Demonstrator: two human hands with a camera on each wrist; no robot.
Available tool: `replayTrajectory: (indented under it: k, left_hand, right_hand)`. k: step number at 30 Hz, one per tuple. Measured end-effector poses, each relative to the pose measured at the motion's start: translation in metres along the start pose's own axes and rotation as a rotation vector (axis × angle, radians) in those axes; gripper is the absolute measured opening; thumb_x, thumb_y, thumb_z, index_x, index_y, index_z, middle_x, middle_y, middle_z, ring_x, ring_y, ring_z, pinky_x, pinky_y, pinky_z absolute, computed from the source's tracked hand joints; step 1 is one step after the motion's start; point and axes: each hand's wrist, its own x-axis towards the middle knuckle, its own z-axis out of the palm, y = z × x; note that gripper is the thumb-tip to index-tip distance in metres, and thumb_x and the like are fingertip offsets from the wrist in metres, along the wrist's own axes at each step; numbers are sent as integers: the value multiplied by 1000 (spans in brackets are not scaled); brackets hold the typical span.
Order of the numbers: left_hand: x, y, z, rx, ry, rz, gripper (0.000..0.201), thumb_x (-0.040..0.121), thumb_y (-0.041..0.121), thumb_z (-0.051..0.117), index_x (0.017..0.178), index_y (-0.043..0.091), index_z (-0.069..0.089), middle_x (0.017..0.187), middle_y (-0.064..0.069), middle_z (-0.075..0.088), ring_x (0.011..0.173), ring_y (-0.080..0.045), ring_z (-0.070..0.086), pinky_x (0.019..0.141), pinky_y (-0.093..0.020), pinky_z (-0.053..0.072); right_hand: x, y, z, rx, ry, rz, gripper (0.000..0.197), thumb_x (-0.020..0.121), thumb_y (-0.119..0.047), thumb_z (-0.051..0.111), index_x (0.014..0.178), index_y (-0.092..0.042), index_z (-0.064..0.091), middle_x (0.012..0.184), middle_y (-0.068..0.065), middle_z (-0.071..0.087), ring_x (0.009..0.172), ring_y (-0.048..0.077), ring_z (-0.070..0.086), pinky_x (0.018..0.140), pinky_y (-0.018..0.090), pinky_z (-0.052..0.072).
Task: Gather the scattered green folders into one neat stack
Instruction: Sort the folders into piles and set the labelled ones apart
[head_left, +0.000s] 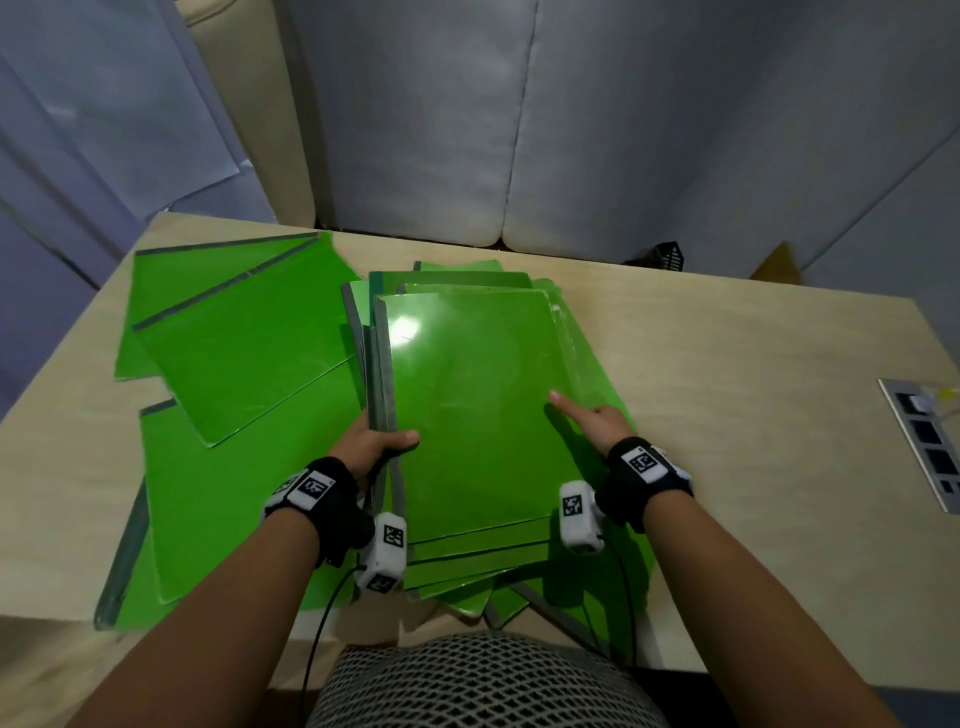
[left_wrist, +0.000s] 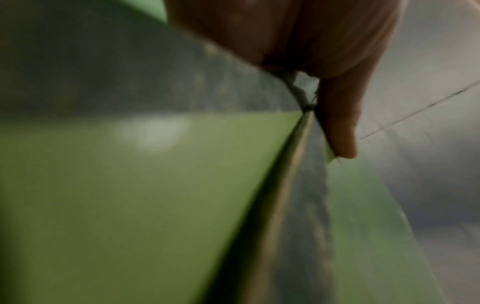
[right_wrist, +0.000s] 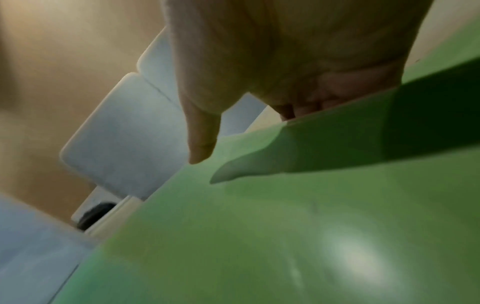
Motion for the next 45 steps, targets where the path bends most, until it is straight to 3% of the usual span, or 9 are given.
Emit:
replayTrajectory:
  k: [4, 10, 13, 19, 25, 32, 36, 41, 45]
  left_hand:
    - [-3, 8, 7, -4, -65, 14, 73, 86, -10, 57, 148, 8, 23, 142, -17, 40, 115, -26, 46, 96, -30, 34]
    - [2, 39, 17, 248, -102, -23, 49, 90, 19, 62, 131, 0, 43, 97, -3, 61, 90, -17, 57, 80, -27, 45]
    - [13, 48, 12, 567, 43, 55, 37, 91, 40, 57, 107, 6, 59, 108, -16, 65, 90, -26, 59, 85, -37, 49]
    - [37, 51, -52, 1293, 324, 61, 68, 89, 44, 57, 143, 8, 35, 151, -18, 31, 138, -35, 32, 109, -52, 34]
    - [36, 19, -71, 1505, 262, -18, 81, 91, 63, 34, 153, 20, 6, 161, -12, 2, 147, -33, 12, 114, -54, 21]
    - [4, 11, -1, 1531, 198, 315, 52, 98, 47, 31, 135, 12, 40, 106, -12, 67, 93, -30, 66, 70, -35, 50]
    - [15, 26, -24, 1225, 332, 256, 52, 93, 42, 46, 135, 13, 42, 119, -15, 64, 109, -32, 60, 88, -42, 51]
    - [23, 11, -37, 1237, 245, -89, 103, 76, 80, 39, 153, 21, 5, 161, -10, -7, 145, -44, -4, 111, -65, 14]
    - [7, 0, 0, 1202, 243, 81, 87, 83, 71, 38, 149, 16, 19, 151, -17, 34, 132, -43, 40, 101, -50, 43]
  right_hand:
    - [-5, 9, 2, 233, -68, 101, 132, 49, -66, 78, 152, -6, 19, 156, 20, 27, 140, 40, 31, 108, 56, 30]
    - [-11, 24, 6, 466, 24, 188, 116, 63, -42, 86, 151, -7, 19, 154, 21, 29, 139, 42, 31, 88, 52, 45]
    - [-11, 26, 5, 473, 69, 231, 114, 63, -38, 87, 151, -9, 20, 154, 22, 29, 137, 45, 32, 82, 57, 49]
    - [-6, 34, -3, 404, 153, 249, 140, 31, -50, 91, 148, -8, 28, 149, 27, 35, 129, 51, 40, 93, 69, 42]
    - [-16, 36, -23, 385, 183, 313, 102, 62, -42, 87, 143, -2, 36, 142, 28, 42, 121, 52, 45, 79, 63, 51]
    - [-11, 40, -32, 367, 163, 365, 93, 71, -39, 83, 142, 1, 38, 142, 28, 43, 115, 51, 51, 78, 58, 52]
    - [-12, 37, -41, 281, 150, 347, 89, 74, -42, 79, 140, 4, 41, 137, 28, 48, 105, 44, 54, 68, 43, 49]
    - [-12, 42, -41, 267, 124, 340, 85, 76, -42, 78, 138, 4, 43, 134, 28, 51, 92, 40, 51, 65, 43, 47]
    - [-12, 46, -37, 310, 122, 346, 89, 72, -43, 80, 140, 1, 42, 137, 27, 50, 90, 40, 51, 54, 39, 46]
